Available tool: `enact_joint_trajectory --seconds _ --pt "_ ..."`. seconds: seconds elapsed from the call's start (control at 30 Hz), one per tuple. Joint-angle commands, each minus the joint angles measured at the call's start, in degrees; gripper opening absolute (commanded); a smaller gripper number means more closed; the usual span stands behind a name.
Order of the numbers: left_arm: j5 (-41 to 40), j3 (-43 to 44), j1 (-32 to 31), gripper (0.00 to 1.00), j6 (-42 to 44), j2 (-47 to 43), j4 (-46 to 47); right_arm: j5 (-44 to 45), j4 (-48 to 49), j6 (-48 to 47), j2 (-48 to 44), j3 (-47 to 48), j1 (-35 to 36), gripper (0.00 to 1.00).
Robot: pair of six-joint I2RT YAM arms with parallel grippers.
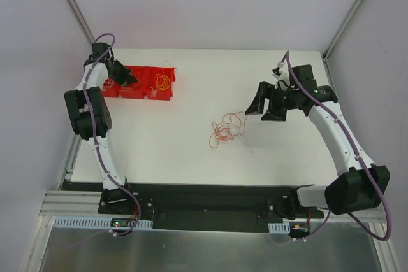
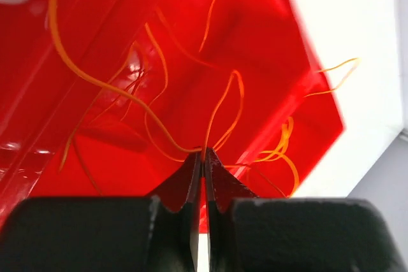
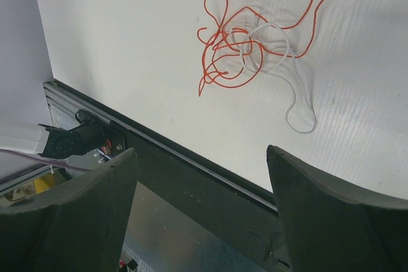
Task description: Untangle the cables
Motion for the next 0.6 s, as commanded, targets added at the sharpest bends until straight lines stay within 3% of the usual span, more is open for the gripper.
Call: enact_joint_trajectory --seconds 0.0,0.27,0.37,0.47,0.57 --pt "-1.6 -4.4 -1.4 0.0 1.7 -3.6 -0.6 0.4 -1.3 -1.1 1.4 3.6 -0.5 0.84" --pt "-5.1 -4.8 -2.6 0.0 5.3 -2.9 -3.8 -1.0 -1.6 0.1 2.7 4.4 -0.5 0.84" --pt "-6.9 -3.0 -2.7 0.1 7.3 -3.8 -6.5 -1.1 -1.7 0.4 2.1 4.2 -0.6 0.84" --pt "-9.0 -1.5 -2.6 0.27 8.9 -6.8 -7.9 -1.0 -1.6 0.5 1.2 3.2 -0.5 0.84" --pt "-8.7 -0.9 -2.8 0.34 10.5 -10.7 -8.5 -0.8 -1.6 0.7 0.3 2.1 -0.6 0.84"
